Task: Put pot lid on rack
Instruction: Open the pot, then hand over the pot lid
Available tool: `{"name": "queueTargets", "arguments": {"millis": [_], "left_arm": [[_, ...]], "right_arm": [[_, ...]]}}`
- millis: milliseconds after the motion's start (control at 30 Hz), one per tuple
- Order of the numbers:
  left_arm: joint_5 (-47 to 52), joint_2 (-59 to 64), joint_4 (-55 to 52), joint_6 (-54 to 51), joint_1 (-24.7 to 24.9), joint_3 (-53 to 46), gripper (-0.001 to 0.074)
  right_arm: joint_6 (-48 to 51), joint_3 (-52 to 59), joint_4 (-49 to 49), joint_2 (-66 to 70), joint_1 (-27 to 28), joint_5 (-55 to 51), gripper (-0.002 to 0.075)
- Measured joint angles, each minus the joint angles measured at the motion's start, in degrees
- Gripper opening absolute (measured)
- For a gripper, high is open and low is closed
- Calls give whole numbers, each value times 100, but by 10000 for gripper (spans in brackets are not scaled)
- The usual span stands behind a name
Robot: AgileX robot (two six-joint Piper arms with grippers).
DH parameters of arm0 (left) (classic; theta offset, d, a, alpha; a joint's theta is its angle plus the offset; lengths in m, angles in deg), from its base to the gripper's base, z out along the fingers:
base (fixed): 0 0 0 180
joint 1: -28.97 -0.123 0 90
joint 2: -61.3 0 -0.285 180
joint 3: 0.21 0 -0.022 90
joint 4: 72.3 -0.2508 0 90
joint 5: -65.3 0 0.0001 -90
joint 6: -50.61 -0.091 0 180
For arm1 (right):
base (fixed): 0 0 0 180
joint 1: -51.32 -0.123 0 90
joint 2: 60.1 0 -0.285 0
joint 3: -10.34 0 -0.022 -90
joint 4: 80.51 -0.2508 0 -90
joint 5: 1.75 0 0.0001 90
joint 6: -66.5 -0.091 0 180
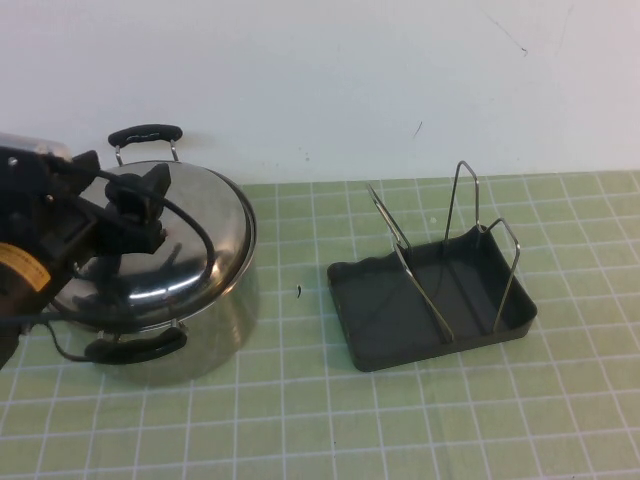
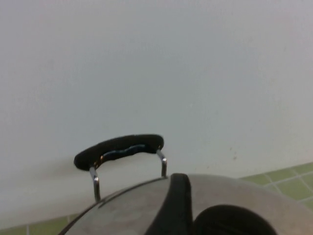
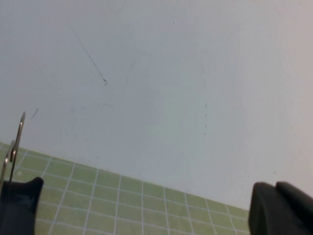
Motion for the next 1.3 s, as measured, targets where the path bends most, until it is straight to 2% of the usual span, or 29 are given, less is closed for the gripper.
{"name": "queueTargets", "arguments": {"millis": [100, 200, 333, 400, 567, 800, 1000, 1167, 1300], "left_arm": [[304, 286, 12, -22, 0, 205, 581], [407, 506, 12, -22, 0, 308, 538], [356, 671, -1, -22, 0, 319, 414], [331, 677, -1, -22, -11, 319, 316], [140, 690, -2, -25, -11, 319, 321], [-1054, 564, -27, 16, -11, 319, 321], [-1945, -19, -46, 599, 31, 319, 321], [-2036, -602, -69, 586, 645, 319, 321], [-2008, -852, 44, 573, 1455, 367, 321]], "right_arm": [[0, 0, -53, 0, 0, -13, -1], [0, 0, -67, 0, 0, -22, -1], [0, 0, -67, 0, 0, -22, -1], [0, 0, -76, 0, 0, -22, -1], [0, 0, -76, 0, 0, -22, -1], [0, -101, -435, 9, 0, 223, -1], [-244, -1075, -578, 93, 0, 311, -1], [-240, -2284, -1143, 534, -129, -626, -1], [1259, -2774, -2969, 1080, -334, -1430, -1]]}}
